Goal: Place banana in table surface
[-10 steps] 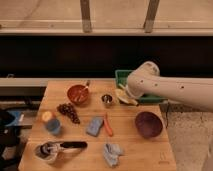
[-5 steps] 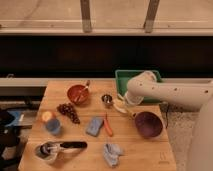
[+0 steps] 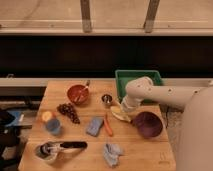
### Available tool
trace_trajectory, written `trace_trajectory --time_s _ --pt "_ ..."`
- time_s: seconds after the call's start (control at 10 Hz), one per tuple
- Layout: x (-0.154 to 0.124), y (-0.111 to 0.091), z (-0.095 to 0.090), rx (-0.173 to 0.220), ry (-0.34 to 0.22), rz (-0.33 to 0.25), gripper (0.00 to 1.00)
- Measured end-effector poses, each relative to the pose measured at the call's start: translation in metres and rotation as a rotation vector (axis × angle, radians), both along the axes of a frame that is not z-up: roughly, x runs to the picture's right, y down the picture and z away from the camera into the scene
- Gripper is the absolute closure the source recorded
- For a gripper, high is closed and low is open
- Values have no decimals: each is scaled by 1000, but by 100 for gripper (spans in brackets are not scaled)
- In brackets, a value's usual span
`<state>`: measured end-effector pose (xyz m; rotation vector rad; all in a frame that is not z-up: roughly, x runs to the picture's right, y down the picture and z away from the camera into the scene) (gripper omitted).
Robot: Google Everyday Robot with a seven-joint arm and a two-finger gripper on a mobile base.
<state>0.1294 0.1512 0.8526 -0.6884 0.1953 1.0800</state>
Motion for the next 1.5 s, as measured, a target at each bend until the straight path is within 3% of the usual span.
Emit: trace_trajectory --time_s 0.4,0.7,1.1,1.5 --pt "-1 3 -2 -17 -16 6 34" --pt "10 -26 -24 33 14 -14 34" --pt "63 -76 -53 108 178 -24 34" --pt "166 -78 -78 84 395 52 34"
